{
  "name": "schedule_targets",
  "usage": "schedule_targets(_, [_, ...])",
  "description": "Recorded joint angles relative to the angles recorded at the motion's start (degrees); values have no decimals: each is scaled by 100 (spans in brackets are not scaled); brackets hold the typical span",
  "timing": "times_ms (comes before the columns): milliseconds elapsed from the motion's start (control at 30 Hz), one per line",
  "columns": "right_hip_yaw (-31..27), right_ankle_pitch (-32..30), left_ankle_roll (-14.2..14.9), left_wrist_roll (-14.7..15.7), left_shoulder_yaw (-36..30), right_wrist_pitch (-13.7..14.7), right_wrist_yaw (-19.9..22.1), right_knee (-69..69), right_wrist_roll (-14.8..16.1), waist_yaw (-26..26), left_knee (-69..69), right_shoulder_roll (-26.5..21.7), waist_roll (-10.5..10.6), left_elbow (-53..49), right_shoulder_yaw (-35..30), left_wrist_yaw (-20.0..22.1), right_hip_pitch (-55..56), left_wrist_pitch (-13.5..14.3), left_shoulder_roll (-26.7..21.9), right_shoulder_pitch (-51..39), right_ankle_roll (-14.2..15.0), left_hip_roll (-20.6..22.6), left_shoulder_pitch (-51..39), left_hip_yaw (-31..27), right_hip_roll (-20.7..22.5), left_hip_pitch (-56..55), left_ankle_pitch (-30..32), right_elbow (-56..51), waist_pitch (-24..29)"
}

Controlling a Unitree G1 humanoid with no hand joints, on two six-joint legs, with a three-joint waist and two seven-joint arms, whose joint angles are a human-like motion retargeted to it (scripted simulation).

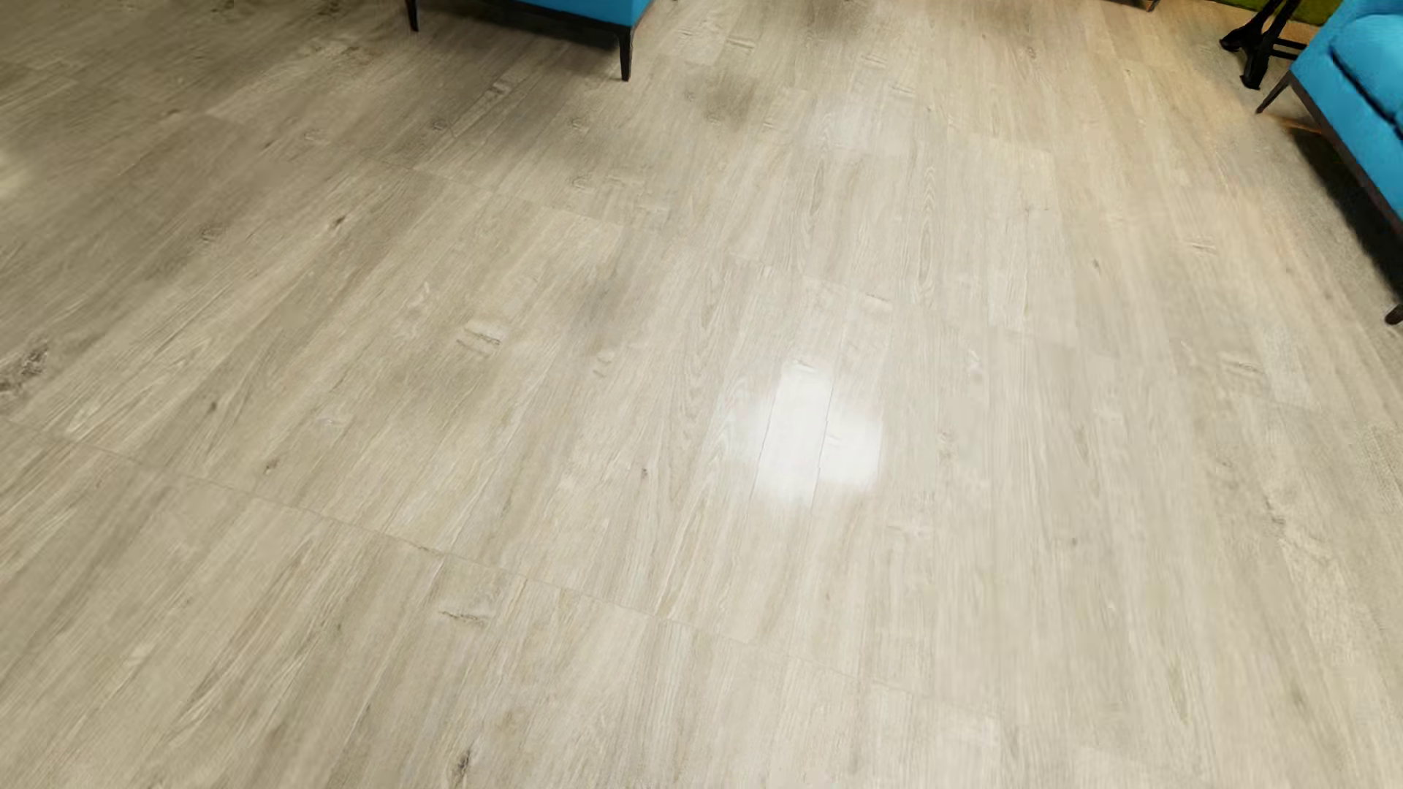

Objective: Rotate 180

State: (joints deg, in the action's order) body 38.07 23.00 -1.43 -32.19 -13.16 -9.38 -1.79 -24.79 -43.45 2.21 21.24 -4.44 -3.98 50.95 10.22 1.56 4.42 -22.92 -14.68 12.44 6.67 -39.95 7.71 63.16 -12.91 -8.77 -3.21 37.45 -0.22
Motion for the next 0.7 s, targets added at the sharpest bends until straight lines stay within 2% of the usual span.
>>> schedule_targets(33, [-295, 86, 83, -133, -261, 31, 86, -24, 46, -2, 50, 10, 64, 254, -28, -461, 94, 2, 28, -22, -145, -179, 30, -594, 325, -68, -380, -108, 19])
schedule_targets(67, [-650, 164, -2, -158, -357, 21, 206, -84, 88, -48, 147, 13, 116, 404, -66, -697, 184, -6, 71, -71, -270, -226, 78, -1525, 601, -242, -741, -164, 34])
schedule_targets(100, [-1023, 226, -230, -134, -316, 27, 312, -165, 203, -117, 220, 23, 156, 468, -68, -665, 276, -74, 155, -134, -368, -67, 128, -2622, 814, -432, -1035, -165, 42])
schedule_targets(133, [-1378, 274, -93, -93, -201, -68, 360, -246, 299, -180, 407, -2, 181, 439, -68, -452, 351, -142, 287, -203, -436, 265, 195, -3678, 958, -626, -1056, -101, 45])
schedule_targets(200, [-1940, 306, 236, -25, 15, -222, 289, -286, 267, -280, 1195, -152, 200, 215, -242, -91, 422, -98, 522, -248, -517, 1311, 259, -5675, 1154, -1122, -1037, 3, 59])
schedule_targets(233, [-2115, 315, 386, -10, 79, -218, 267, -274, 263, -295, 1726, -216, 219, 81, -303, 20, 444, -43, 600, -202, -525, 1851, 211, -6274, 1211, -1422, -964, 21, 71])
schedule_targets(267, [-2248, 329, 479, -6, 112, -208, 230, -259, 303, -287, 2237, -284, 259, -26, -335, 82, 464, 66, 628, -115, -513, 2205, 167, -6383, 1248, -1732, -911, 23, 85])
schedule_targets(300, [-2380, 341, 452, -52, 81, -226, 242, -238, 345, -280, 2638, -317, 318, -95, -394, 105, 487, 136, 670, -44, -495, 2378, 46, -6196, 1295, -2017, -913, 25, 102])
schedule_targets(367, [-2736, 370, 112, -284, -119, -314, 282, -203, 320, -314, 2995, -412, 470, -315, -539, 134, 540, 255, 661, -5, -472, 2554, -121, -5645, 1434, -2477, -853, 147, 144])
schedule_targets(433, [-3204, 442, -22, -662, -446, -484, 398, -244, 448, -342, 2653, -361, 608, -528, -426, 116, 594, 304, 518, -79, -496, 2827, -189, -5417, 1626, -2767, -853, 339, 187])
schedule_targets(467, [-3471, 480, 61, -669, -484, -560, 463, -262, 512, -335, 2236, -282, 660, -623, -317, 95, 604, 329, 468, -115, -522, 3041, -164, -5531, 1731, -2836, -804, 405, 203])
schedule_targets(533, [-4019, 547, 310, -430, -482, -624, 654, -228, 680, -262, 945, -62, 724, -701, -104, -47, 557, 394, 375, -120, -563, 3348, -82, -5868, 1914, -2689, -433, 472, 214])
schedule_targets(567, [-4285, 548, 261, -368, -549, -618, 686, -169, 703, -216, 357, 16, 739, -634, -88, -127, 484, 387, 330, -65, -540, 3409, -87, -5997, 1952, -2478, 156, 494, 206])
schedule_targets(600, [-4530, 549, -16, -374, -678, -577, 691, -159, 727, -163, 143, 69, 749, -476, -90, -224, 420, 303, 311, 31, -494, 3348, -144, -5837, 1959, -2259, 429, 504, 195])
schedule_targets(633, [-4691, 563, -94, -416, -840, -560, 667, -256, 733, -117, 79, 105, 736, -239, -95, -324, 406, 188, 320, 155, -472, 3272, -275, -5579, 1925, -2103, 342, 520, 189])
schedule_targets(700, [-4737, 418, -43, -565, -1198, -630, 653, -755, 768, -46, 181, 267, 639, 308, 17, -596, 502, -70, 392, 482, -455, 3237, -678, -5233, 1774, -1903, 84, 561, 192])
